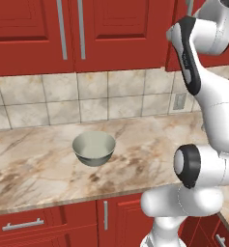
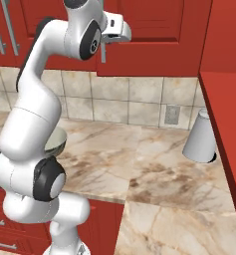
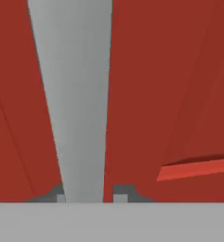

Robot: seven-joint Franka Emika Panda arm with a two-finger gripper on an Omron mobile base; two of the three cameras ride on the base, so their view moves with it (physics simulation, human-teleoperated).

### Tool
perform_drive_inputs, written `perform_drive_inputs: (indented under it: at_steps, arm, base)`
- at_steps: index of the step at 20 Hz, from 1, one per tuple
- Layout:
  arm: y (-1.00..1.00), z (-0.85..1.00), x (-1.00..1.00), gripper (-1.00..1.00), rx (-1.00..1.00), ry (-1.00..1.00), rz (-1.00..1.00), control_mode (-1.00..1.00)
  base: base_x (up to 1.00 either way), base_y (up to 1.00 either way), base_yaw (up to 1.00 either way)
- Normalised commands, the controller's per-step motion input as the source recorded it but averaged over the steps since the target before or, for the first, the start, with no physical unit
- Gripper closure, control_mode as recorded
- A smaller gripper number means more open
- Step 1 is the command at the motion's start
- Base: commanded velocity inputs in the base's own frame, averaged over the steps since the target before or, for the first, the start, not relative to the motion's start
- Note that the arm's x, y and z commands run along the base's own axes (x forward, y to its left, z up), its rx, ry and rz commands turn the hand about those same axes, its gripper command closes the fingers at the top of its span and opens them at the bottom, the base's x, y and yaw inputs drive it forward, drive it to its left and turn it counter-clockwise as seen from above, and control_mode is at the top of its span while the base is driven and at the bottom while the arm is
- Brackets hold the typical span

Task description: Open the cabinet and setup a tea strainer by placing it in the bowl upright.

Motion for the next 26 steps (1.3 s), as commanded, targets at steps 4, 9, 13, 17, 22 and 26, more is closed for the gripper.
perform_drive_inputs:
  at_steps: [4,9,13,17,22,26]
  arm:
    - [-0.69,0.00,-0.95,1.00,0.08,0.05,0.00,-1.00]
    - [-0.87,0.00,-1.00,1.00,0.20,0.00,0.00,-1.00]
    - [-0.85,0.00,-1.00,1.00,0.15,0.00,0.00,-1.00]
    - [-0.76,0.00,-1.00,1.00,0.08,-0.03,0.00,-1.00]
    - [-0.10,0.03,-0.84,-1.00,0.00,-0.05,-0.11,-1.00]
    - [0.00,0.14,-0.77,-1.00,0.00,-0.09,-0.13,-1.00]
  base:
    - [0.00,0.00,0.00]
    - [0.00,0.00,0.00]
    - [0.00,0.00,0.00]
    - [0.00,0.00,0.00]
    - [0.00,0.00,0.00]
    - [0.00,0.00,0.00]
